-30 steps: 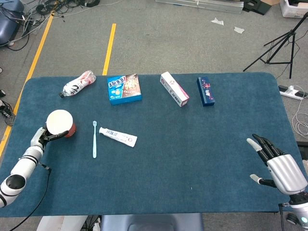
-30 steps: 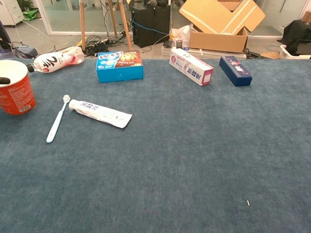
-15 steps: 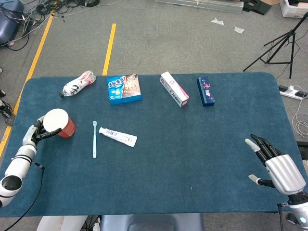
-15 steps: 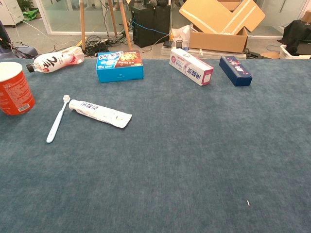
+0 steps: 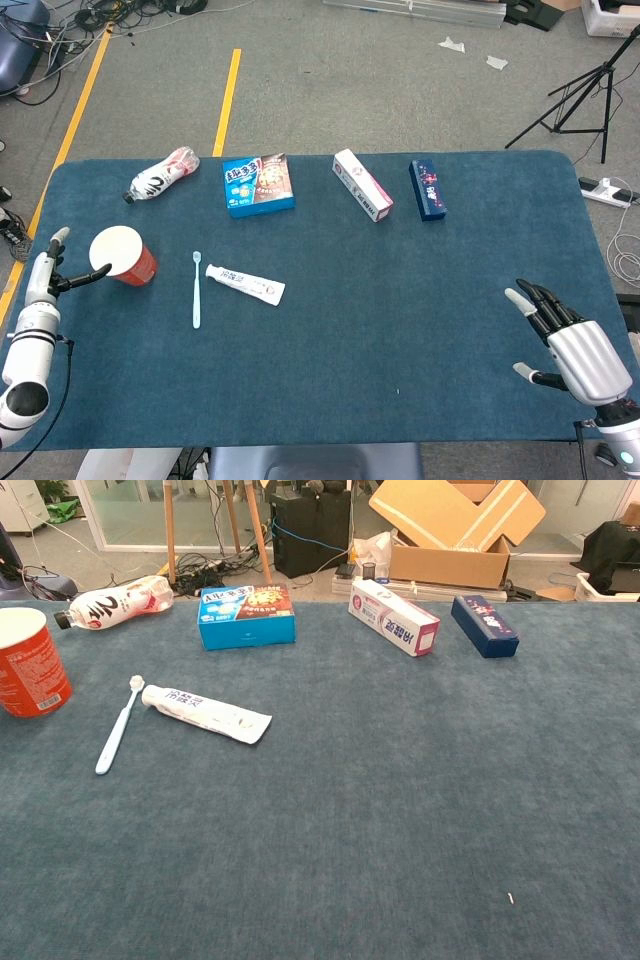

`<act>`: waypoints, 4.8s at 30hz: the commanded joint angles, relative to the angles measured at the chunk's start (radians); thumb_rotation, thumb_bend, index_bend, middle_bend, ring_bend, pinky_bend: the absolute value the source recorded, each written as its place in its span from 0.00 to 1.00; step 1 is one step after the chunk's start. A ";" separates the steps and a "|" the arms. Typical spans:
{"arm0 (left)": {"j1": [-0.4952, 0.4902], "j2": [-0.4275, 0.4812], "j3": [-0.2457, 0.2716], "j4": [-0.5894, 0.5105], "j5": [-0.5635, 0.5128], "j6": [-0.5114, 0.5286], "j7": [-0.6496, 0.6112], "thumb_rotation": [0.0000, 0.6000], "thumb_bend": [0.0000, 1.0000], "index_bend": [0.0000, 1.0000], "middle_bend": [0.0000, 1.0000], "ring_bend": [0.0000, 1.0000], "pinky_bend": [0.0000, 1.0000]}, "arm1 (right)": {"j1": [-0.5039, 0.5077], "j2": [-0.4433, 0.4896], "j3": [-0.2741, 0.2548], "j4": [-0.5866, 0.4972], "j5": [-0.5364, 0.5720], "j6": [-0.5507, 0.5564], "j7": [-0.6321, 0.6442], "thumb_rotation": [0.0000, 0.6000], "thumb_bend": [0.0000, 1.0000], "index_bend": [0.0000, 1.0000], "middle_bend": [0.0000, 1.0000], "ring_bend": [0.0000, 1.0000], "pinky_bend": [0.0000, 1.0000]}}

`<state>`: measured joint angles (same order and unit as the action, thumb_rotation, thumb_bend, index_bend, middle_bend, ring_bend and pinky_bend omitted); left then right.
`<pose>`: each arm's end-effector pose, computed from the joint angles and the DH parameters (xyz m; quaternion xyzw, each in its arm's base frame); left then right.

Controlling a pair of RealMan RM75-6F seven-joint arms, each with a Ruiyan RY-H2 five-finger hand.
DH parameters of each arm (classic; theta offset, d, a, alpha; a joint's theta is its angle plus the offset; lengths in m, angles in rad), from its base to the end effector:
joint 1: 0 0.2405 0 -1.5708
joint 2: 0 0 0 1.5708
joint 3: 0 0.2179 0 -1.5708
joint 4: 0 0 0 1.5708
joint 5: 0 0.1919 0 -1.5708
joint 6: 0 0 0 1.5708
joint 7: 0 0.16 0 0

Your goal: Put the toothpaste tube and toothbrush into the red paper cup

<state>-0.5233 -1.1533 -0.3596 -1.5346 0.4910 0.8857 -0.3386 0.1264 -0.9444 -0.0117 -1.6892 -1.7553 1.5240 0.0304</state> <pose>-0.2770 0.3404 0.1489 -0.2561 -0.7019 -0.4613 0.4785 -0.2275 -0.1850 0.1783 0.6891 -0.3079 0.4120 0.5105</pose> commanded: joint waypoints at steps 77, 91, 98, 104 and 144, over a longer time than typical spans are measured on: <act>-0.366 -0.487 0.217 0.381 0.540 -0.102 0.778 1.00 0.00 0.29 0.00 0.00 0.00 | -0.019 -0.004 0.006 0.100 0.059 0.009 0.106 1.00 0.00 0.07 0.09 0.11 0.44; -0.396 -0.512 0.219 0.431 0.498 -0.138 0.836 1.00 0.35 0.34 0.00 0.00 0.00 | -0.018 -0.012 0.004 0.112 0.060 0.005 0.118 1.00 0.00 0.07 0.09 0.11 0.44; -0.405 -0.507 0.228 0.425 0.444 -0.157 0.888 1.00 0.35 0.34 0.00 0.00 0.00 | -0.014 -0.016 0.003 0.113 0.058 -0.002 0.117 1.00 0.00 0.07 0.09 0.11 0.44; -0.415 -0.484 0.236 0.391 0.395 -0.168 0.930 1.00 0.35 0.34 0.00 0.00 0.00 | -0.013 -0.018 0.001 0.113 0.059 -0.007 0.118 1.00 0.00 0.07 0.09 0.11 0.44; -0.418 -0.504 0.267 0.397 0.408 -0.117 0.902 1.00 0.35 0.71 0.00 0.00 0.00 | -0.010 -0.025 -0.003 0.122 0.061 -0.014 0.132 1.00 0.00 0.07 0.09 0.11 0.44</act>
<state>-0.9430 -1.6565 -0.0921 -1.1386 0.8969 0.7668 0.5652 0.1167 -0.9693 -0.0150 -1.5676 -1.6941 1.5106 0.1623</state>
